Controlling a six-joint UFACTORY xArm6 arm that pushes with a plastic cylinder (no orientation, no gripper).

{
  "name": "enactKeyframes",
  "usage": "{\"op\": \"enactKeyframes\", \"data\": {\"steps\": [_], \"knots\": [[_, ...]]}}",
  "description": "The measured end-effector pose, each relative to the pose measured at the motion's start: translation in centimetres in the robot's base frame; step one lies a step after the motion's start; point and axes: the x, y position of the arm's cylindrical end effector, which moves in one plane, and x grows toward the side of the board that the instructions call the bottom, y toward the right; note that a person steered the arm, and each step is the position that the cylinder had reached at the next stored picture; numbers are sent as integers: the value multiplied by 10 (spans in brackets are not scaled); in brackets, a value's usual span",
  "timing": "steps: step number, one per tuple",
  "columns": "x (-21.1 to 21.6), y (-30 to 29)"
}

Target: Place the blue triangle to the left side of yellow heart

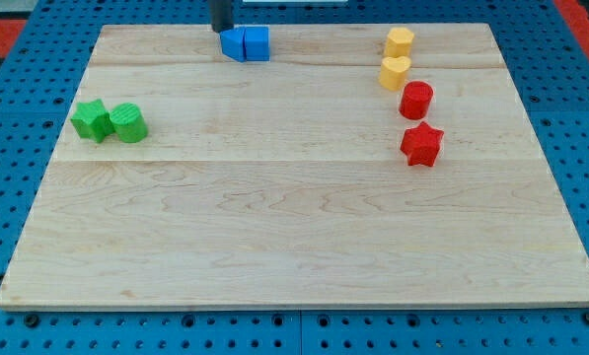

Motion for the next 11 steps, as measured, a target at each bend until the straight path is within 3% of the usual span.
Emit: {"op": "enactKeyframes", "data": {"steps": [4, 5, 6, 8, 9, 11], "knots": [[77, 27], [78, -61], [102, -46], [106, 31], [122, 33], [124, -133]]}}
